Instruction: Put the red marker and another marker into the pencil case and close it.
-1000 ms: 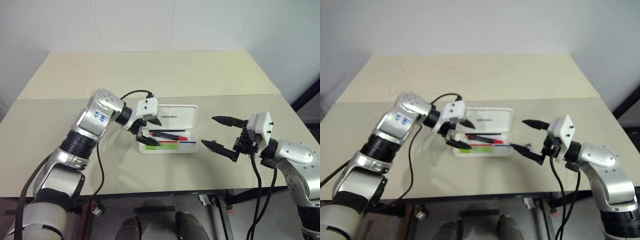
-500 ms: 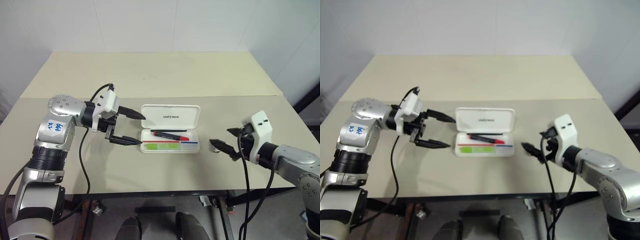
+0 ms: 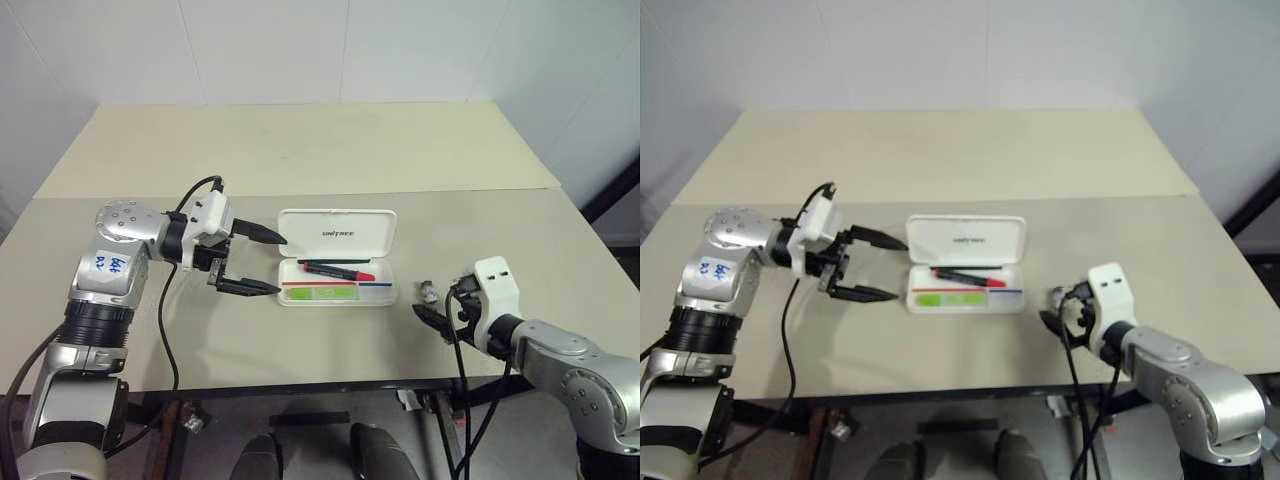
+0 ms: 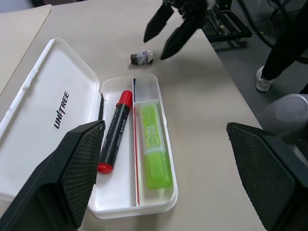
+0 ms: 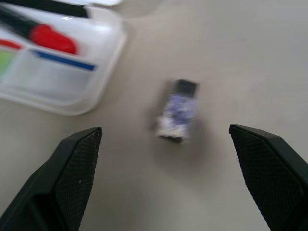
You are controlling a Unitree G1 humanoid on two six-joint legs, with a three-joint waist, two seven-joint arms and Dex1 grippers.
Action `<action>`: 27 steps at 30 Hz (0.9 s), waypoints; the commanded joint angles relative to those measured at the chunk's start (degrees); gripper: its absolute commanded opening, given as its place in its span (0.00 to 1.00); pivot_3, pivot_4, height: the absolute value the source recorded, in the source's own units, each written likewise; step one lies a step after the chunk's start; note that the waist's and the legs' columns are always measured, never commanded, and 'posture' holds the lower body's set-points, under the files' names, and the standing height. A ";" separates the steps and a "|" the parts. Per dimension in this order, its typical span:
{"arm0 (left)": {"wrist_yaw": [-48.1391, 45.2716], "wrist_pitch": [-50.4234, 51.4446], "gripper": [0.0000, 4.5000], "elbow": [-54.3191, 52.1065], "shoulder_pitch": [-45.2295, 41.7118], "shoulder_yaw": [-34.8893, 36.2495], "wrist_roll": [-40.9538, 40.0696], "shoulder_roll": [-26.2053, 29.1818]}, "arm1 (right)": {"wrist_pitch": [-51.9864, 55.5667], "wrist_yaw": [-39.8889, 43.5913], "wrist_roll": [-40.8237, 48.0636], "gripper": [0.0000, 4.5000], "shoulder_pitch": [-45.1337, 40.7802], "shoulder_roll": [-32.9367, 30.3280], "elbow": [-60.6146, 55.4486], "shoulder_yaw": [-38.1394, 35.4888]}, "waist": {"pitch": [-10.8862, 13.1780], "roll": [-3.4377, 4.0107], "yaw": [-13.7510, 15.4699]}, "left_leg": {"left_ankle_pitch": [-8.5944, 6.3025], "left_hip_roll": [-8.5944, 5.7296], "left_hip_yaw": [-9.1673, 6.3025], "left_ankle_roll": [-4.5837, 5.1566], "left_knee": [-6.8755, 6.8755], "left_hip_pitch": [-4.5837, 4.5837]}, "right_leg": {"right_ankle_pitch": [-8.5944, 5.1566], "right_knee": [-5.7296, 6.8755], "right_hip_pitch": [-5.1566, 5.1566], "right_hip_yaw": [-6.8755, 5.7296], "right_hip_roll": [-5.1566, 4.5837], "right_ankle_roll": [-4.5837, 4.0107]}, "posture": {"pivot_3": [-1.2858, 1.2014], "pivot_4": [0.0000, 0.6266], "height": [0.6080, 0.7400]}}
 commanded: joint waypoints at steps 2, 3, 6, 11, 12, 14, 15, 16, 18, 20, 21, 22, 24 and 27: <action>0.08 0.42 0.96 -2.46 0.29 1.87 -2.10 1.47 | -4.71 1.06 -2.40 1.00 -0.84 1.44 2.47 2.61 | 0.00 0.00 0.04 | 0.00 0.01 0.00 0.00 -0.02 0.00 | 0.00 0.00 0.00 0.00 0.00 0.00 | 0.52 0.24 1.00; 0.18 0.41 0.96 -2.55 0.36 1.92 -2.16 1.61 | -5.41 1.09 -2.93 1.00 -1.08 1.85 3.24 3.33 | 0.00 0.00 0.03 | 0.00 0.00 0.00 0.00 -0.02 0.00 | 0.00 0.00 0.00 0.00 0.00 0.00 | 0.52 0.24 1.00; 0.43 0.64 0.96 -2.98 0.54 2.18 -2.51 2.17 | -8.24 1.26 -4.58 1.00 -1.87 3.48 6.55 5.00 | -0.02 -0.04 -0.05 | 0.00 0.00 0.01 0.00 -0.02 -0.01 | 0.01 -0.03 0.00 0.00 0.00 0.03 | 0.52 0.24 1.00; 0.81 1.76 0.96 -3.63 1.02 2.06 -2.78 3.09 | -11.59 1.87 -6.60 0.79 -2.21 4.72 9.73 5.79 | -0.04 -0.07 -0.22 | 0.01 0.01 0.01 0.01 0.00 0.01 | 0.02 -0.04 0.01 0.00 0.01 0.01 | 0.52 0.24 1.00; 0.74 2.47 0.96 -3.89 1.21 1.99 -2.95 3.41 | -12.01 2.11 -6.96 0.71 -2.18 4.74 10.11 5.97 | -0.04 -0.07 -0.28 | 0.01 0.01 0.02 0.01 0.00 0.01 | 0.01 -0.04 0.01 0.01 0.01 0.01 | 0.52 0.24 1.00; 0.70 3.62 1.00 -4.71 1.71 1.83 -3.13 4.20 | -12.46 2.57 -7.43 0.56 -2.03 4.67 10.43 6.08 | -0.04 -0.07 -0.37 | 0.01 0.01 0.02 0.02 -0.01 0.02 | 0.01 -0.04 0.01 0.00 0.01 0.00 | 0.52 0.24 1.00; 0.69 4.10 1.00 -5.06 1.93 1.75 -3.16 4.54 | -12.61 2.82 -7.58 0.48 -1.96 4.62 10.50 6.07 | -0.04 -0.07 -0.38 | 0.01 0.02 0.02 0.02 -0.01 0.02 | 0.01 -0.04 0.02 0.00 0.02 0.00 | 0.52 0.24 1.00; 0.91 4.05 1.00 -5.20 2.07 1.78 -3.02 4.68 | -12.68 3.13 -7.69 0.40 -1.95 4.48 10.55 6.00 | -0.04 -0.07 -0.40 | 0.01 0.02 0.02 0.02 -0.01 0.02 | 0.01 -0.04 0.02 0.00 0.02 0.00 | 0.52 0.24 1.00; 1.22 3.83 1.00 -5.30 2.26 1.83 -2.79 4.74 | -12.94 3.94 -7.97 0.25 -2.19 3.99 10.75 5.86 | -0.04 -0.07 -0.44 | 0.01 0.02 0.01 0.02 -0.02 0.02 | 0.01 -0.05 0.01 0.00 0.02 -0.01 | 0.52 0.24 1.00; 1.89 3.21 1.00 -5.27 2.34 2.07 -2.64 4.43 | -13.36 4.91 -8.40 0.10 -2.77 3.19 11.26 5.56 | -0.04 -0.07 -0.45 | 0.01 0.03 0.01 0.02 -0.04 0.02 | 0.01 -0.05 0.01 0.00 0.03 -0.01 | 0.52 0.24 1.00; 2.12 2.58 1.00 -5.19 2.32 2.11 -2.50 4.31 | -13.77 5.68 -8.61 0.08 -3.19 2.51 11.65 5.33 | -0.04 -0.07 -0.46 | 0.01 0.03 0.01 0.02 -0.04 0.02 | 0.01 -0.06 0.01 0.00 0.03 0.00 | 0.52 0.24 1.00; 2.41 2.00 1.00 -5.12 2.29 2.22 -2.44 4.18 | -14.29 6.61 -8.75 0.08 -3.53 1.86 11.95 5.20 | -0.04 -0.07 -0.45 | 0.01 0.03 0.02 0.02 -0.04 0.02 | 0.01 -0.07 0.01 0.00 0.03 0.00 | 0.52 0.24 1.00; 2.48 2.06 1.00 -5.06 2.22 2.22 -2.72 4.32 | -16.82 10.57 -8.78 0.08 -4.13 -0.30 12.37 5.53 | -0.04 -0.07 -0.35 | 0.01 0.03 0.02 0.02 -0.03 0.00 | 0.01 -0.10 0.01 0.00 0.03 0.00 | 0.52 0.24 1.00; 2.64 1.32 1.00 -4.77 2.27 2.15 -2.53 4.60 | -21.75 18.58 -8.07 0.08 -5.19 -4.04 13.04 6.05 | -0.03 -0.06 -0.25 | 0.01 0.03 0.03 0.02 -0.06 -0.01 | 0.01 -0.14 0.01 0.00 0.02 0.00 | 0.52 0.24 1.00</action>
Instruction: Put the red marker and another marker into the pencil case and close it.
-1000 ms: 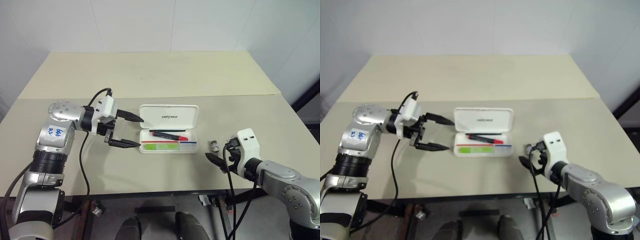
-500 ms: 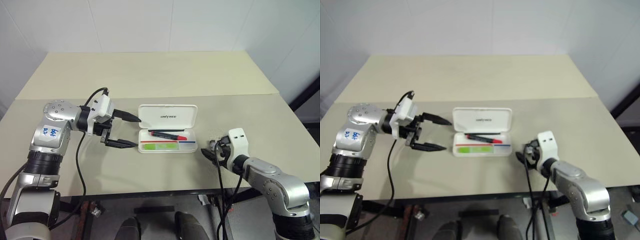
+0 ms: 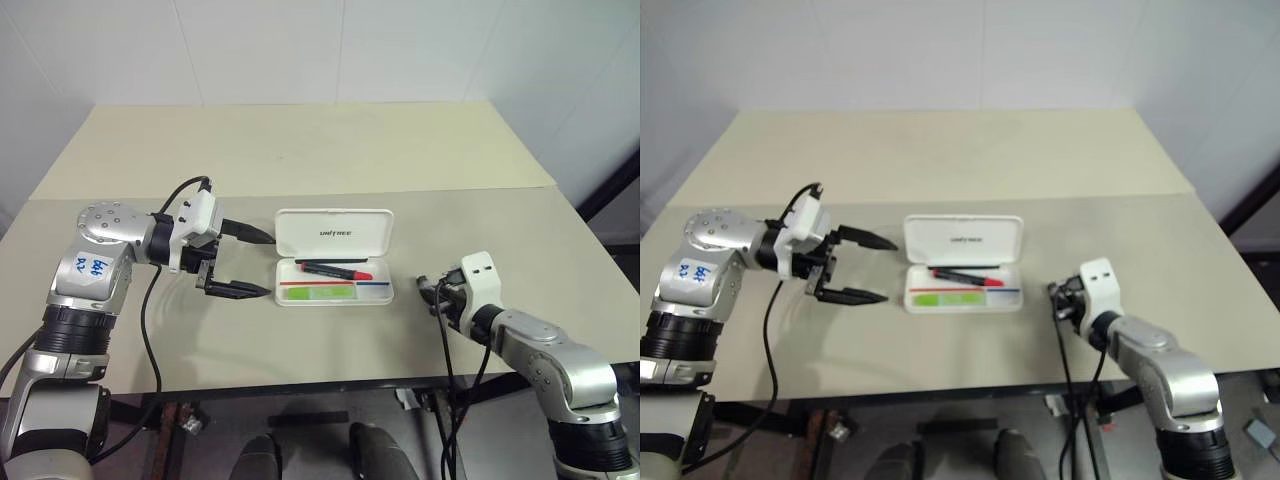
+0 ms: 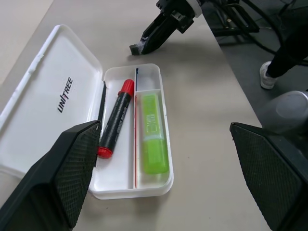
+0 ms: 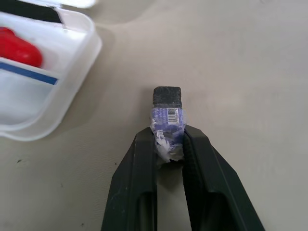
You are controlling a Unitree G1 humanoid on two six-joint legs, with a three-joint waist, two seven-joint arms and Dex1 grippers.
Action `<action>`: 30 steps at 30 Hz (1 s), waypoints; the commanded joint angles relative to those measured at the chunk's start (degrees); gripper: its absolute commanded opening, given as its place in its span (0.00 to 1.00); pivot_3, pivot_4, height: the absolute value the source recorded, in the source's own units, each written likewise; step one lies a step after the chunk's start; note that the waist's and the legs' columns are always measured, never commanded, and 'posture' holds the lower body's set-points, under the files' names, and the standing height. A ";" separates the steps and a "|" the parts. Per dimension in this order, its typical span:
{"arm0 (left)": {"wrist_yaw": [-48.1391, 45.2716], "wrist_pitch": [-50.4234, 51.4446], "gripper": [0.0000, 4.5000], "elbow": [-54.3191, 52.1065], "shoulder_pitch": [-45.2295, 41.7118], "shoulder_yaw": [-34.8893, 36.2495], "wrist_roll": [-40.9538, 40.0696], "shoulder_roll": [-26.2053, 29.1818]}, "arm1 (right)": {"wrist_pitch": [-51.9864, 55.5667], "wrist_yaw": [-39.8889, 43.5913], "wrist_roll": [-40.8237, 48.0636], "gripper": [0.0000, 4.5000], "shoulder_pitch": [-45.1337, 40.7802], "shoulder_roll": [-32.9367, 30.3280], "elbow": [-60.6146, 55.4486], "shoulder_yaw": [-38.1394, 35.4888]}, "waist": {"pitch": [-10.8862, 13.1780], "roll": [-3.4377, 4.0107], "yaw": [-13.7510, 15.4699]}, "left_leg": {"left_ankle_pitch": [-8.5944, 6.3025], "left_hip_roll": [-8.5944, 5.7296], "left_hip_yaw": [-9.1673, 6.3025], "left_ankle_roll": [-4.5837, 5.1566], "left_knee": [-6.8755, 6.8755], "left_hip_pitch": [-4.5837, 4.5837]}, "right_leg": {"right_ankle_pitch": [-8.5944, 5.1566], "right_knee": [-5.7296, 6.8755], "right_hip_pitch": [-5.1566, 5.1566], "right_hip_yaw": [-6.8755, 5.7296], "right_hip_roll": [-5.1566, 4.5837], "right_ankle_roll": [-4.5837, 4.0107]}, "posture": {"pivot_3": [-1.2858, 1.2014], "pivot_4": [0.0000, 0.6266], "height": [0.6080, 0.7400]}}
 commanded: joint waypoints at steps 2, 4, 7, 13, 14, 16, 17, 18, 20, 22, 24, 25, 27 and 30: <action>0.35 -1.55 1.00 -1.28 0.13 2.06 -0.77 1.07 | -8.25 12.07 0.62 0.08 -3.83 -5.26 0.39 1.01 | 0.00 0.01 -0.09 | 0.00 0.00 0.00 0.00 -0.02 0.00 | 0.00 -0.04 0.00 0.00 0.00 0.01 | 0.52 0.24 1.00; 0.47 -1.84 1.00 -1.45 0.65 2.18 -0.81 1.17 | -12.75 19.71 -0.52 0.08 -6.94 -8.60 3.06 3.91 | 0.02 0.04 -0.24 | 0.00 0.00 0.03 0.00 -0.02 0.00 | 0.01 -0.05 0.00 0.00 0.00 0.02 | 0.52 0.24 1.00; 0.68 -1.95 1.00 -2.11 1.42 2.36 -0.87 1.13 | -17.21 28.44 -1.30 0.08 -12.18 -10.00 7.05 8.75 | 0.02 0.03 -0.41 | 0.00 0.02 0.06 0.00 -0.03 0.02 | 0.02 -0.06 0.00 0.00 0.01 0.03 | 0.52 0.24 1.00; 1.00 -2.34 1.00 -3.75 3.39 3.20 -0.89 1.84 | -27.89 40.90 -7.43 0.08 -19.67 -10.11 15.95 17.79 | 0.02 0.03 -0.46 | -0.02 0.03 0.05 -0.02 -0.01 -0.02 | 0.03 -0.07 0.00 0.00 0.02 0.07 | 0.52 0.24 1.00; 1.21 -2.21 1.00 -4.16 3.78 3.49 -1.05 2.03 | -29.18 42.20 -8.21 0.08 -20.68 -9.83 17.54 18.71 | 0.03 0.03 -0.47 | -0.02 0.03 0.06 -0.03 -0.01 -0.02 | 0.04 -0.08 0.00 0.00 0.01 0.07 | 0.52 0.24 1.00; 1.46 -1.95 1.00 -4.73 4.31 3.90 -1.27 2.33 | -30.90 43.97 -9.15 0.08 -22.11 -9.20 19.96 19.66 | 0.03 0.03 -0.43 | -0.03 0.03 0.05 -0.03 -0.02 -0.02 | 0.04 -0.06 0.00 -0.01 0.02 0.07 | 0.52 0.24 1.00; 1.53 -1.87 1.00 -5.14 4.73 4.14 -1.36 2.60 | -31.74 44.95 -9.62 0.08 -22.89 -8.80 21.40 20.07 | 0.03 0.03 -0.42 | -0.03 0.03 0.04 -0.02 -0.03 -0.02 | 0.04 -0.04 -0.01 -0.02 0.02 0.07 | 0.52 0.24 1.00; 1.78 -1.60 1.00 -5.67 5.22 4.45 -1.54 2.84 | -32.72 45.80 -10.25 0.08 -23.65 -8.37 23.08 20.43 | 0.03 0.04 -0.43 | -0.04 0.03 0.03 -0.03 -0.03 -0.02 | 0.04 -0.01 -0.01 -0.03 0.02 0.07 | 0.52 0.24 1.00; 2.43 -0.70 1.00 -7.52 6.60 5.18 -2.04 3.47 | -35.74 47.51 -11.97 0.08 -25.03 -7.58 27.77 21.32 | 0.03 0.04 -0.46 | -0.05 0.03 0.03 -0.04 -0.02 -0.02 | 0.04 -0.02 0.00 -0.02 0.02 0.07 | 0.52 0.24 1.00; 2.76 -0.13 1.00 -8.67 7.38 5.65 -2.34 3.87 | -37.77 48.48 -13.02 0.08 -25.79 -6.83 30.77 21.59 | 0.03 0.04 -0.49 | -0.05 0.03 0.04 -0.04 -0.02 -0.01 | 0.04 -0.01 0.00 -0.02 0.01 0.07 | 0.52 0.24 1.00; 3.11 0.34 1.00 -9.48 7.81 5.88 -2.58 4.18 | -39.27 49.28 -13.89 0.08 -26.34 -6.15 32.93 21.59 | 0.04 0.05 -0.50 | -0.05 0.03 0.03 -0.04 -0.03 0.00 | 0.04 0.01 -0.01 -0.02 0.02 0.07 | 0.52 0.24 1.00; 3.36 0.47 1.00 -9.73 7.96 5.97 -2.69 4.35 | -39.92 49.67 -14.31 0.08 -26.59 -5.81 33.82 21.61 | 0.04 0.05 -0.52 | -0.05 0.03 0.03 -0.04 -0.03 0.01 | 0.04 0.03 -0.01 -0.02 0.02 0.07 | 0.52 0.24 1.00; 3.68 0.73 1.00 -10.15 8.15 6.09 -2.96 4.65 | -40.78 50.35 -14.96 0.08 -27.00 -5.21 35.22 21.55 | 0.04 0.05 -0.64 | -0.05 0.03 0.03 -0.04 -0.02 0.01 | 0.04 0.03 -0.01 -0.02 0.01 0.07 | 0.52 0.24 1.00; 4.03 0.95 1.00 -10.51 8.24 6.18 -3.20 4.94 | -41.21 51.46 -15.74 0.08 -27.63 -4.58 37.02 21.65 | 0.04 0.05 -0.86 | -0.05 0.03 0.03 -0.04 -0.01 0.01 | 0.04 0.05 0.00 -0.02 0.02 0.07 | 0.52 0.24 1.00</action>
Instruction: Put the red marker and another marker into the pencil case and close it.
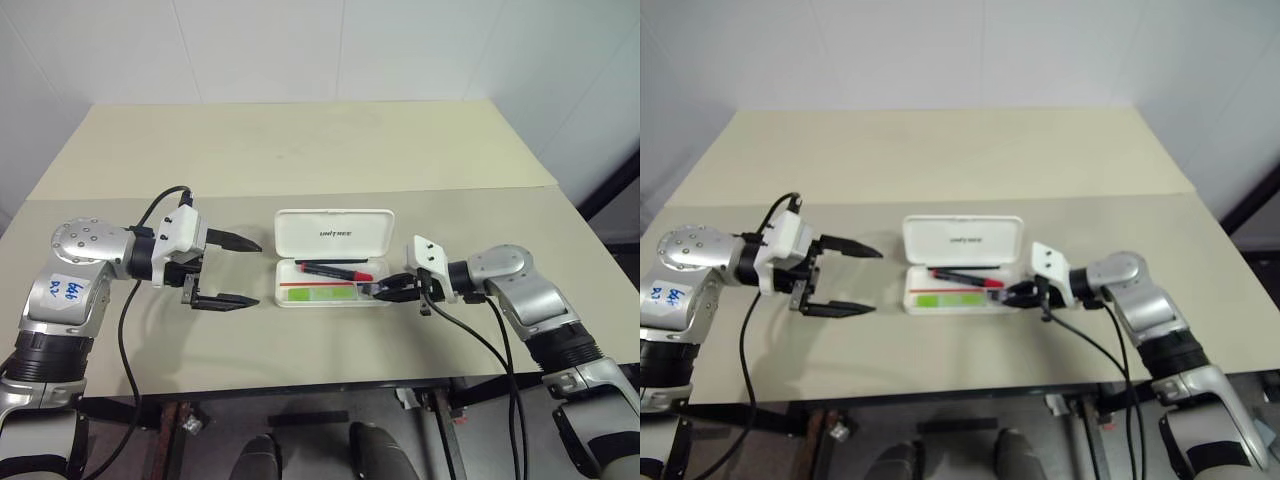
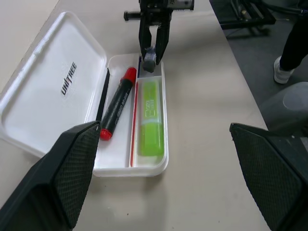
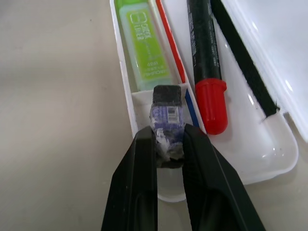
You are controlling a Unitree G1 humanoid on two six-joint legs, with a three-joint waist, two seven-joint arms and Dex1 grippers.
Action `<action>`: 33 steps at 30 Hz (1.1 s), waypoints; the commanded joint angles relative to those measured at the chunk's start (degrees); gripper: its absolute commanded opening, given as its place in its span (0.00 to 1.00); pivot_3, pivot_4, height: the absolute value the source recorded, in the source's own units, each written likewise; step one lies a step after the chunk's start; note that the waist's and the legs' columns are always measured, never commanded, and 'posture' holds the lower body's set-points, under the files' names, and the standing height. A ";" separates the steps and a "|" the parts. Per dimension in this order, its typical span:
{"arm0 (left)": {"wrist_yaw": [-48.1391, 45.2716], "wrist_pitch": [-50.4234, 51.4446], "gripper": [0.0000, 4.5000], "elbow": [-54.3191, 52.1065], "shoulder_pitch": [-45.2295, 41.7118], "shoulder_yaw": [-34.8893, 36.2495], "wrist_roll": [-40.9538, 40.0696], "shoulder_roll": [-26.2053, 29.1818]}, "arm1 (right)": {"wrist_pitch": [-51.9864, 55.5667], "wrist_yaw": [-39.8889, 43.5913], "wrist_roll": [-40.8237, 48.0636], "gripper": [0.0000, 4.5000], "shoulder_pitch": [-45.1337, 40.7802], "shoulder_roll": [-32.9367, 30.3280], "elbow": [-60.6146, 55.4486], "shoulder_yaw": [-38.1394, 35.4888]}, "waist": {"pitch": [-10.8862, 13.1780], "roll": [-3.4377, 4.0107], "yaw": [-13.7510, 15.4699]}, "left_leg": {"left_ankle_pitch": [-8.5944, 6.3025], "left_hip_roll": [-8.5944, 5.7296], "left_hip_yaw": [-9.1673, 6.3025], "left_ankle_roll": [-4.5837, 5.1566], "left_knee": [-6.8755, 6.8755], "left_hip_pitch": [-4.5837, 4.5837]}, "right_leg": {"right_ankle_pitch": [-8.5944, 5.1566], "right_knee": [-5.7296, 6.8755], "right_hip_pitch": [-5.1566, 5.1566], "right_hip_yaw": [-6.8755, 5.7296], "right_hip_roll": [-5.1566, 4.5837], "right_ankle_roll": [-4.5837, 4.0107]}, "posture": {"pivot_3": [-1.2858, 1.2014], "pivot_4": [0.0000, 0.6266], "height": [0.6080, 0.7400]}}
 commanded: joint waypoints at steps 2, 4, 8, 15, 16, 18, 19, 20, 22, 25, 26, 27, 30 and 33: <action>0.80 0.23 1.00 -2.14 -0.18 1.93 -1.39 1.20 | -1.90 1.20 -0.98 0.08 -2.13 1.20 2.23 -0.45 | 0.00 0.00 -0.23 | 0.00 0.00 0.00 0.00 0.00 0.01 | 0.00 0.02 0.00 0.00 0.00 0.00 | 0.52 0.24 1.00; 1.05 0.26 1.00 -2.15 -0.39 1.87 -1.42 1.17 | -2.62 0.39 -1.18 0.25 -2.88 2.26 2.85 -1.03 | 0.00 0.00 -0.30 | 0.00 0.00 0.00 0.00 0.00 0.01 | 0.00 0.02 0.00 0.00 0.00 0.00 | 0.52 0.24 1.00; 1.32 0.20 1.00 -1.98 -0.75 1.68 -1.41 1.14 | -3.13 0.68 0.10 0.53 -3.75 3.59 2.59 -2.63 | 0.00 0.00 -0.39 | 0.00 0.00 0.00 0.00 -0.02 0.01 | 0.00 0.05 0.00 0.00 0.00 0.00 | 0.52 0.24 1.00; 1.22 -0.67 1.00 -0.80 -1.70 1.30 -0.99 0.86 | -3.48 3.00 4.39 0.99 -6.50 3.90 1.16 -6.71 | 0.02 0.03 -0.39 | 0.00 0.00 0.00 0.00 0.00 0.01 | 0.00 0.06 0.00 0.00 0.00 0.01 | 0.52 0.24 1.00; 1.18 -0.78 1.00 -0.67 -1.89 1.24 -0.96 0.82 | -3.04 3.59 5.31 0.99 -6.37 3.57 0.26 -7.41 | 0.02 0.03 -0.38 | 0.00 0.00 0.00 0.00 0.00 0.01 | 0.00 0.07 0.00 0.00 0.00 0.01 | 0.52 0.24 1.00; 1.12 -1.08 1.00 -0.24 -2.21 1.18 -0.86 0.79 | -2.05 5.03 7.39 0.99 -5.29 2.57 -1.96 -9.08 | 0.02 0.03 -0.36 | 0.00 0.00 -0.01 0.00 -0.02 0.02 | 0.00 0.06 0.00 0.00 0.00 0.01 | 0.52 0.24 1.00; 1.06 -1.26 1.00 0.00 -2.26 1.20 -0.84 0.82 | -1.53 5.50 8.06 0.99 -4.59 1.91 -3.08 -9.67 | 0.02 0.03 -0.34 | 0.00 0.00 -0.02 0.00 -0.02 0.01 | 0.00 0.06 0.00 -0.01 0.00 0.00 | 0.52 0.24 1.00; 0.98 -1.55 1.00 0.30 -2.26 1.24 -0.77 0.87 | 1.30 6.20 9.09 0.99 -4.03 0.73 -4.04 -10.19 | 0.02 0.04 -0.24 | 0.00 0.00 -0.02 0.00 -0.03 0.01 | 0.00 0.05 0.00 -0.01 0.00 0.01 | 0.52 0.24 1.00; 0.85 -2.02 1.00 0.90 -2.20 1.37 -0.65 1.02 | 1.58 4.01 7.81 0.99 -1.82 -1.62 -6.09 -11.30 | 0.02 0.03 -0.01 | -0.01 0.00 -0.03 -0.02 -0.02 -0.01 | 0.00 0.02 0.00 -0.01 -0.01 0.01 | 0.52 0.24 1.00; 0.67 -2.70 1.00 1.90 -2.02 1.64 -0.57 1.29 | 3.21 2.74 9.51 0.99 0.77 -3.57 -8.65 -13.94 | 0.02 0.04 0.13 | -0.02 -0.01 -0.01 -0.03 -0.01 -0.02 | 0.00 0.00 0.00 0.00 -0.01 0.00 | 0.52 0.24 1.00; 0.57 -2.86 1.00 2.10 -1.93 1.70 -0.60 1.42 | 3.33 2.57 11.02 0.99 1.37 -3.46 -9.32 -15.45 | 0.02 0.04 0.13 | -0.02 -0.01 -0.02 -0.03 0.00 -0.01 | 0.00 0.02 0.00 -0.01 -0.01 0.00 | 0.52 0.24 1.00; 0.35 -3.01 1.00 2.28 -1.87 1.72 -0.65 1.60 | 3.95 2.84 12.61 0.99 2.24 -3.76 -10.28 -16.94 | 0.02 0.04 0.03 | -0.02 -0.01 -0.02 -0.03 -0.01 -0.01 | 0.00 0.02 0.00 -0.01 0.00 0.00 | 0.52 0.24 1.00; -0.44 -2.78 1.00 4.73 -2.75 2.55 -1.42 1.98 | 5.54 1.50 15.54 0.99 5.50 -5.40 -13.64 -21.73 | 0.03 0.05 -0.26 | -0.02 0.00 -0.02 -0.03 -0.01 0.02 | 0.00 0.07 0.00 0.00 0.00 0.00 | 0.52 0.24 1.00; -0.19 -2.99 1.00 8.64 -4.02 3.64 -1.55 1.83 | 8.15 -0.38 18.47 0.99 7.46 -6.37 -18.02 -24.87 | 0.03 0.06 -0.33 | -0.02 0.00 -0.02 -0.02 0.00 0.02 | -0.01 0.07 0.00 0.00 0.00 -0.01 | 0.52 0.24 1.00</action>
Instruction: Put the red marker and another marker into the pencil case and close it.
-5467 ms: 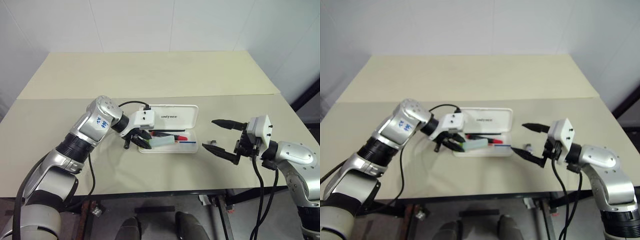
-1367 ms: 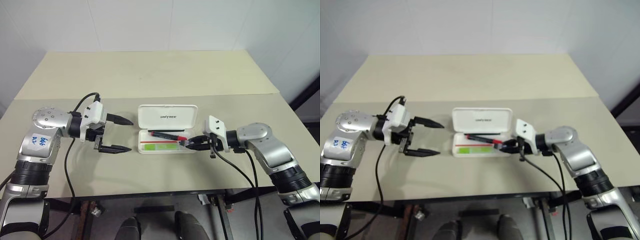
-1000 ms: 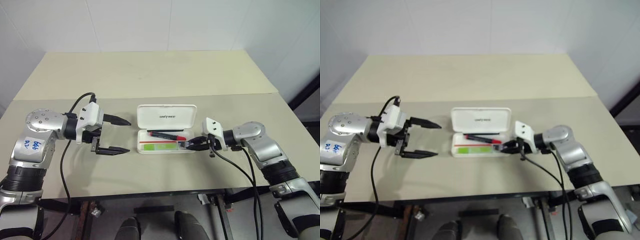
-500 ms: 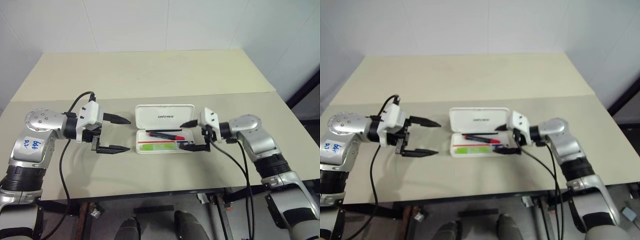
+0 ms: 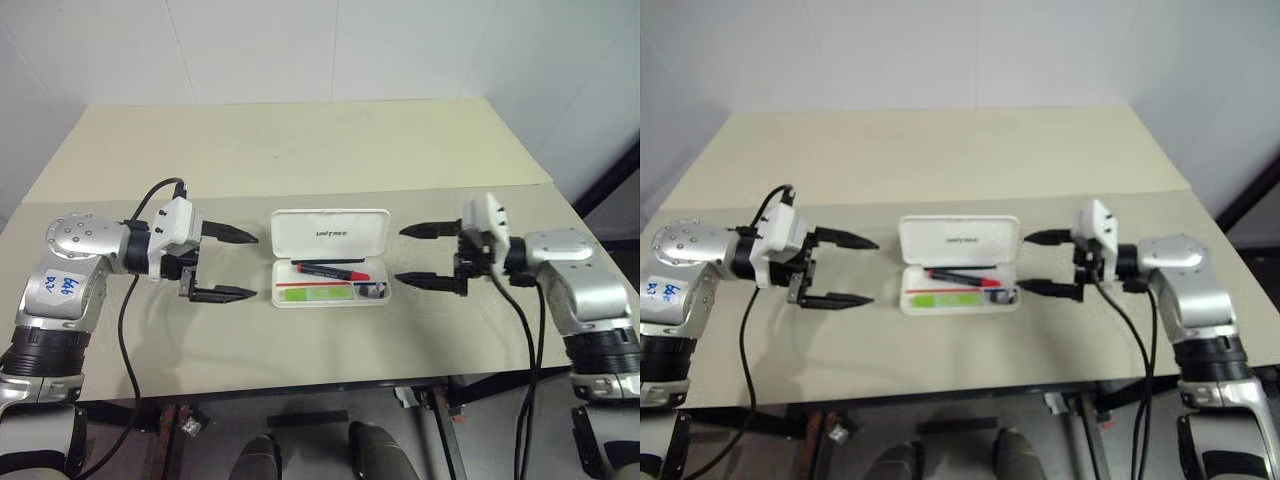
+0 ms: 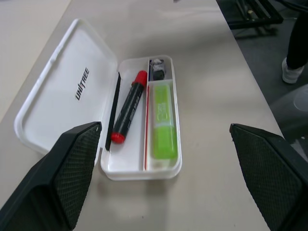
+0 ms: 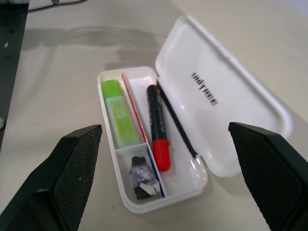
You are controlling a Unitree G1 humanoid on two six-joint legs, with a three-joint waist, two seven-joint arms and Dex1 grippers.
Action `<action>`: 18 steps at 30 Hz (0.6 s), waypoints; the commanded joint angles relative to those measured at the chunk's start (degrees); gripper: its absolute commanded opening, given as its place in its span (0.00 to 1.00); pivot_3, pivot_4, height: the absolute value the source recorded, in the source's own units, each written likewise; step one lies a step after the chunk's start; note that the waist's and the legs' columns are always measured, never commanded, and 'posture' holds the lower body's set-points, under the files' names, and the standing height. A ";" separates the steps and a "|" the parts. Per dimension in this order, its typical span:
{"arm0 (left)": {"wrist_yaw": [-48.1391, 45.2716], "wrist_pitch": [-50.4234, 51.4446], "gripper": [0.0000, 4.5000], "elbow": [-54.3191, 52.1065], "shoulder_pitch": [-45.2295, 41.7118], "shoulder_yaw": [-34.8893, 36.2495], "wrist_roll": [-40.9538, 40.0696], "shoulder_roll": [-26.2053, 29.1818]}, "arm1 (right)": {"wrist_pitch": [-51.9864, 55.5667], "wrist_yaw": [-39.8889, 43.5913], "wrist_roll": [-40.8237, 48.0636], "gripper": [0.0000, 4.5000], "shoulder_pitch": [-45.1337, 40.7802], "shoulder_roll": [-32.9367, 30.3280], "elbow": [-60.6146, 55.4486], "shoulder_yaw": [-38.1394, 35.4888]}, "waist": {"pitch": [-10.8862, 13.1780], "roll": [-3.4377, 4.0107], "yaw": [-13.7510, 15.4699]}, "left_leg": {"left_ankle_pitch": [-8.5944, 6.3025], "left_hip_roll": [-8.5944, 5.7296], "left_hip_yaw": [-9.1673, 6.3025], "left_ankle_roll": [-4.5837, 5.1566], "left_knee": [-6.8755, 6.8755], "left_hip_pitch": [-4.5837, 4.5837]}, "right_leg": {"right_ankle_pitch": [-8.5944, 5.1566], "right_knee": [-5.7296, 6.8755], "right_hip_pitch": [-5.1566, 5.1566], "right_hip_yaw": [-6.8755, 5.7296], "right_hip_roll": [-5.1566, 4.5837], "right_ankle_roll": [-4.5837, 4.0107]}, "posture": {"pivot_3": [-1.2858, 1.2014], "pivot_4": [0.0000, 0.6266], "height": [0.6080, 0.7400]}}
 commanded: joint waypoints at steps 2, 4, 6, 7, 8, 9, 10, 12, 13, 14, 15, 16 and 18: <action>-0.93 -2.07 1.00 4.15 -1.73 3.15 -0.72 1.52 | 3.12 -3.73 4.77 0.99 0.65 -1.24 -8.11 -4.87 | 0.00 0.01 -0.25 | 0.00 0.00 0.01 0.00 0.02 0.00 | 0.00 0.00 0.00 0.01 0.00 0.00 | 0.52 0.24 1.00; -1.82 -2.70 0.96 5.65 -1.62 3.31 -0.66 1.89 | 4.62 -5.24 6.12 1.00 1.41 -1.31 -10.94 -5.75 | 0.00 0.01 -0.21 | 0.00 0.01 0.01 0.00 0.01 0.03 | 0.00 0.02 0.00 0.00 0.00 0.00 | 0.52 0.24 1.00; -2.49 -3.12 0.88 6.92 -1.62 3.43 -0.76 2.12 | 5.52 -6.14 6.91 1.00 2.38 -1.37 -12.85 -5.89 | 0.00 0.01 -0.04 | 0.00 0.01 0.00 0.00 0.01 0.02 | 0.00 0.02 0.00 -0.01 0.00 0.00 | 0.52 0.24 1.00; -2.72 -3.45 0.81 7.55 -1.68 3.44 -0.70 2.18 | 5.78 -6.46 7.07 1.00 2.83 -1.39 -13.50 -5.77 | 0.00 0.00 -0.02 | 0.00 0.01 0.00 0.00 0.01 0.01 | 0.00 0.01 0.00 0.00 0.00 0.00 | 0.52 0.24 1.00; -2.63 -3.89 0.74 8.10 -1.82 3.42 -0.55 2.03 | 5.55 -6.63 7.00 1.00 3.29 -1.38 -13.76 -5.67 | 0.00 0.00 0.00 | 0.00 0.01 0.00 0.00 0.02 -0.01 | 0.00 -0.01 0.00 0.00 -0.01 0.00 | 0.52 0.24 1.00; -2.51 -4.24 0.66 8.62 -2.00 3.42 -0.48 1.86 | 5.44 -6.81 7.03 1.00 3.61 -1.34 -13.78 -5.60 | 0.00 0.00 0.02 | 0.00 0.01 0.01 0.00 0.02 -0.02 | 0.00 -0.03 0.00 0.00 -0.01 0.00 | 0.52 0.24 1.00; -2.34 -4.69 0.58 9.14 -2.21 3.36 -0.28 1.72 | 5.07 -7.00 6.86 1.00 3.72 -1.25 -13.63 -5.51 | 0.00 0.00 0.07 | 0.00 0.01 0.01 0.00 0.02 -0.02 | 0.00 -0.03 0.00 0.00 -0.01 0.00 | 0.52 0.24 1.00; -2.33 -5.25 0.44 10.12 -2.55 3.24 -0.14 1.67 | 4.83 -7.48 6.76 1.00 3.61 -1.06 -13.41 -5.30 | 0.00 0.00 0.15 | 0.00 0.01 0.01 0.00 0.02 -0.02 | 0.00 -0.03 0.00 0.00 -0.01 0.00 | 0.52 0.24 1.00; -2.26 -5.61 0.37 10.66 -2.73 3.08 0.11 1.65 | 4.42 -7.75 6.53 1.00 3.48 -0.95 -13.13 -5.27 | 0.00 0.00 0.16 | 0.00 0.01 0.01 0.00 0.02 -0.02 | 0.00 -0.02 0.00 -0.01 -0.01 0.00 | 0.52 0.24 1.00; -2.35 -5.20 0.30 10.89 -2.80 2.84 0.14 1.74 | 4.36 -7.98 6.61 1.00 3.42 -0.88 -12.95 -5.35 | 0.00 0.01 0.17 | 0.00 0.01 0.00 0.00 0.02 -0.01 | 0.00 -0.02 0.00 -0.01 -0.01 0.00 | 0.52 0.24 1.00; -2.34 -5.26 0.22 11.20 -2.92 2.67 0.29 1.72 | 4.13 -8.25 6.58 1.00 3.34 -0.79 -12.77 -5.41 | 0.00 0.01 0.16 | 0.00 0.01 0.01 0.00 0.02 -0.02 | 0.00 -0.02 0.00 0.00 -0.01 0.00 | 0.52 0.24 1.00; -2.36 -5.55 0.14 11.63 -3.05 2.59 0.45 1.69 | 3.83 -8.59 6.48 1.00 3.27 -0.66 -12.67 -5.42 | 0.00 0.01 0.16 | 0.00 0.01 0.01 0.00 0.02 -0.01 | 0.00 -0.02 0.00 0.00 -0.01 0.00 | 0.52 0.24 1.00; -2.16 -6.06 0.00 12.42 -3.33 2.45 0.77 1.44 | 3.94 -8.81 6.62 1.00 3.34 -0.79 -12.65 -5.37 | 0.00 0.01 0.16 | 0.00 0.01 0.01 0.00 0.01 -0.02 | 0.00 -0.02 0.00 -0.01 0.00 0.00 | 0.52 0.24 1.00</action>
